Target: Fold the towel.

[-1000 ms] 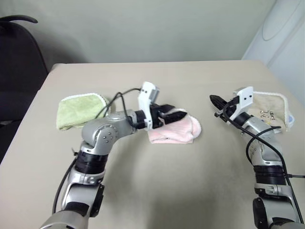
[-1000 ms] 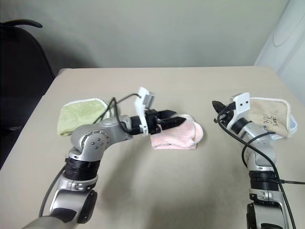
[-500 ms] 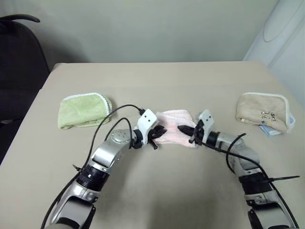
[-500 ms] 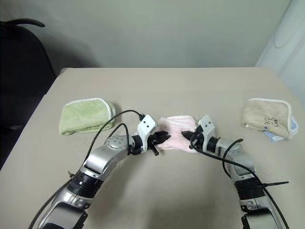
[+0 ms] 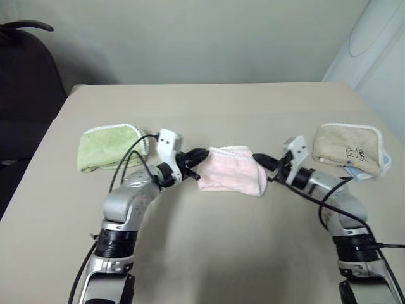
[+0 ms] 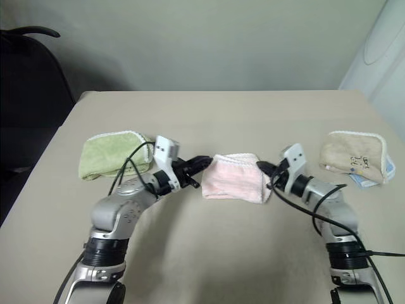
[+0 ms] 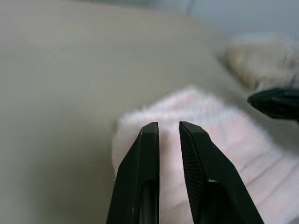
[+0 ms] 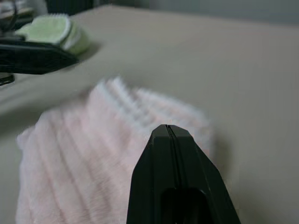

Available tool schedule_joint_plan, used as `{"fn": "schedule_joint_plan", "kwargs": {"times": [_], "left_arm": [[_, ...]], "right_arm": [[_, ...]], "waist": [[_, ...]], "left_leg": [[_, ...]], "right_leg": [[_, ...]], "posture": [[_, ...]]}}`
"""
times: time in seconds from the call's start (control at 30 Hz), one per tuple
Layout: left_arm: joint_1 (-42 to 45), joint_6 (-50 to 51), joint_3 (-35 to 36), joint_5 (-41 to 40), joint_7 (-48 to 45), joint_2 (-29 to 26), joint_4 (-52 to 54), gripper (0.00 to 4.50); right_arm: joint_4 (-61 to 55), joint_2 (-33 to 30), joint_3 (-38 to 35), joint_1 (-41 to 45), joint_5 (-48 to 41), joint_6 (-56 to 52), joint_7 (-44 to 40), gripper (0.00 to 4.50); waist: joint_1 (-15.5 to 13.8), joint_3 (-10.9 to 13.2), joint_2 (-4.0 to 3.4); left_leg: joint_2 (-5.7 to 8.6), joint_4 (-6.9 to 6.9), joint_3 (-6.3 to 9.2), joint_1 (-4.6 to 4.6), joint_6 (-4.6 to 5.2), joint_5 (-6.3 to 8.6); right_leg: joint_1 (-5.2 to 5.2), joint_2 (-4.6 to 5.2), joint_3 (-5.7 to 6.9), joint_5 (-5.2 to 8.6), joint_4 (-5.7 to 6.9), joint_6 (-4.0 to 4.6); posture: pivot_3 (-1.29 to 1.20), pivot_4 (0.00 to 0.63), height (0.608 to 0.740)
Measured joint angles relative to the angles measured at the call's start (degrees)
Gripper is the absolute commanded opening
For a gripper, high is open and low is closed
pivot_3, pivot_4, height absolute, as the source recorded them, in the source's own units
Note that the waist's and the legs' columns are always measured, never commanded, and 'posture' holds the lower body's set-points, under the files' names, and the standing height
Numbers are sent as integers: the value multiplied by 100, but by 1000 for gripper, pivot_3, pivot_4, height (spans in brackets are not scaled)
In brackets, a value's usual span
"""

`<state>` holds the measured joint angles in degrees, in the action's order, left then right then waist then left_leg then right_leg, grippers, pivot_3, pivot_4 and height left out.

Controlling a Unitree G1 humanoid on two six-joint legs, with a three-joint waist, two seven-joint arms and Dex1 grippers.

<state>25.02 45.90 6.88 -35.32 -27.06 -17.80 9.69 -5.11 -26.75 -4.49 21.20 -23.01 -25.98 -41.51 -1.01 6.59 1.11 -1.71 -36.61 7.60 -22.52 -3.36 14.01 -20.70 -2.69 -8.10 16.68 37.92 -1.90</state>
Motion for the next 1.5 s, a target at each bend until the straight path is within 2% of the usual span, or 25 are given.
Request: {"fn": "schedule_joint_plan", "kwargs": {"times": [0.07,0.2,0.33,0.37,0.7,0.93,1.03,1.37,1.4,1.5], "left_arm": [[-91,500,278,-405,170,55,52,1399],[-184,1324,459,-817,429,89,-79,2792],[-152,1699,425,-909,501,89,-205,4294],[-122,1774,383,-913,501,86,-279,4484],[364,2106,-244,-697,460,143,-625,4484],[750,2356,9,-721,734,1011,-1218,4484],[774,2456,113,-732,788,1158,-1288,3851],[686,2623,136,-726,928,1274,-1329,208],[683,2621,152,-727,966,1287,-1327,36],[640,2582,246,-734,1025,1364,-1290,36]], "right_arm": [[4,-48,-142,12,-43,-16,23,0],[79,-49,-200,172,-41,-13,128,0],[90,-39,-196,242,-40,5,160,0],[117,-31,-196,242,-39,16,163,0],[220,111,-188,241,-32,120,275,0],[211,192,-161,237,-25,148,422,0],[175,192,-161,226,-25,148,497,0],[129,188,-163,223,-25,148,638,0],[129,190,-163,224,-25,150,651,0],[139,201,-164,237,-21,205,721,0]], "waist": [[0,0,0],[1,0,0],[-2,0,0],[-2,0,0],[-75,0,0],[-236,0,-1],[-239,0,-1],[-219,0,-1],[-218,0,-1],[-209,0,-1]], "left_leg": [[0,0,-1,2,0,0],[0,1,-1,2,0,0],[0,0,1,1,0,0],[0,-1,1,2,0,0],[5,-22,5,2,3,1],[35,-45,12,3,13,6],[51,-45,9,3,18,7],[89,-43,2,2,36,9],[89,-43,2,2,36,9],[89,-43,1,2,37,9]], "right_leg": [[-1,0,-1,1,1,-1],[-7,0,-3,1,4,-1],[-7,1,-2,1,4,-1],[-6,1,-3,0,4,-1],[4,4,-1,-1,4,-8],[21,27,0,-1,2,-34],[22,43,0,3,2,-42],[20,85,-1,16,2,-64],[20,86,-2,16,2,-65],[20,86,-2,16,2,-65]], "posture": [[0,150,740],[0,150,740],[0,150,740],[0,150,740],[0,150,740],[0,150,740],[0,150,740],[0,150,740],[0,150,740],[0,150,740]]}}
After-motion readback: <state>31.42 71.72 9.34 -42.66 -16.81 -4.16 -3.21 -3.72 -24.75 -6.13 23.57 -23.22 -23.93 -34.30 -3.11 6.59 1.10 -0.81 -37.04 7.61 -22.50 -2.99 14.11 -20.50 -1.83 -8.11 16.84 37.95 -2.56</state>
